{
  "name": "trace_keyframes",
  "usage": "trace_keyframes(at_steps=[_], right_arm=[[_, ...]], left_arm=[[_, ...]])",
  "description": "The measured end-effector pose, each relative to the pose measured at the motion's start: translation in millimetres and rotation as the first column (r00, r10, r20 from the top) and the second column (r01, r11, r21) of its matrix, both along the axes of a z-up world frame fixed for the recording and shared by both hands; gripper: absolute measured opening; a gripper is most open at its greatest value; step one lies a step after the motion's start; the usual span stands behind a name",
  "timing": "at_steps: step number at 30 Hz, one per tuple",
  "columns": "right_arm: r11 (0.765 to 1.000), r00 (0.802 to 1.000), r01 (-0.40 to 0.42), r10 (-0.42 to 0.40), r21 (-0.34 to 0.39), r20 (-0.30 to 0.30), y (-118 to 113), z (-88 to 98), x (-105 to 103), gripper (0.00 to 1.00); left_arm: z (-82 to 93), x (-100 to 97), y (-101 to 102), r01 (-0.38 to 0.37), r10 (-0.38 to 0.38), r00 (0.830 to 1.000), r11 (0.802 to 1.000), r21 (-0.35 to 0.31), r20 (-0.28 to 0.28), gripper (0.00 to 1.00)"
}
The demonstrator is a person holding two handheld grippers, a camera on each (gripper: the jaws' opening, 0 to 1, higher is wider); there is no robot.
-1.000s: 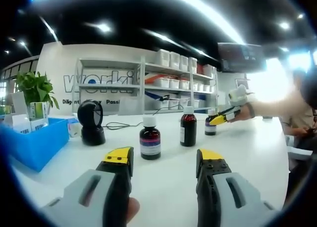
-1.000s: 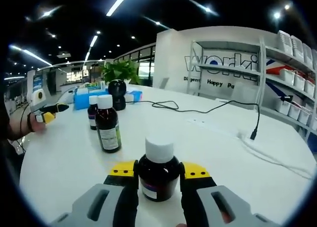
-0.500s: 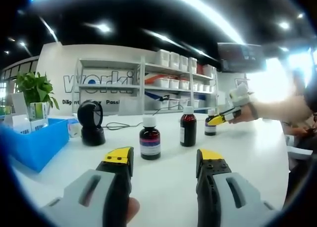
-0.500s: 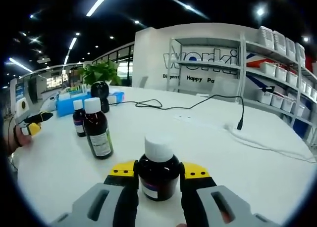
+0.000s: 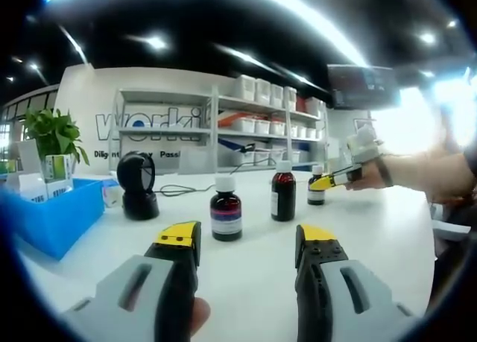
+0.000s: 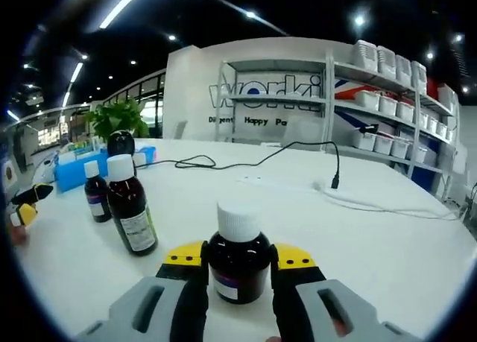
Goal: Rotate the medicine bottle to make it face forward pick up the medicine bottle inspect the drug traceability code place the medicine on the table
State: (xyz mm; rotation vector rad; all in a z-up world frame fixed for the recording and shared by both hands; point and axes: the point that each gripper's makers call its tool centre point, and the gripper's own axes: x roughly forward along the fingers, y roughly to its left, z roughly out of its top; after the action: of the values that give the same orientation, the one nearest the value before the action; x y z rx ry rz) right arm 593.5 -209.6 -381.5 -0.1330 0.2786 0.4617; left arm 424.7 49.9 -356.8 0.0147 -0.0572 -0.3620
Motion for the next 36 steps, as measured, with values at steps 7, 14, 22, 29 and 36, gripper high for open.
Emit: trace_keyframes(at_steps=[7,14,22,29,36], right_arm=[[0.995,0.995,0.101,-0.101,0.015,0.023,-0.3,3.1,8.8,0.28],[0.977,0.977,0.210,-0.212,0.049,0.038,-2.8,1.6,7.9,0.28],[0.958,0.958,0.281,-0.284,0.058,0.037,-0.7,0.4,9.6,0.28],[0.960,0.961,0.272,-0.275,0.065,0.040,-1.7,-1.1,12.3,0.29],[0.986,0.985,0.136,-0.144,0.093,0.098,7.9,7.3,10.2,0.47]], left_arm=[[-0.6,1.6,3.9,0.001,-0.001,1.000,1.000,0.001,0.002,0.42],[0.0,0.5,1.8,0.005,-0.005,1.000,1.000,0.003,0.004,0.42],[0.7,0.8,0.0,0.012,-0.012,1.000,1.000,0.002,0.005,0.42],[1.2,1.3,1.1,0.010,-0.010,1.000,1.000,0.000,0.009,0.42],[0.7,1.5,1.5,0.007,-0.007,1.000,1.000,0.000,0.007,0.42]])
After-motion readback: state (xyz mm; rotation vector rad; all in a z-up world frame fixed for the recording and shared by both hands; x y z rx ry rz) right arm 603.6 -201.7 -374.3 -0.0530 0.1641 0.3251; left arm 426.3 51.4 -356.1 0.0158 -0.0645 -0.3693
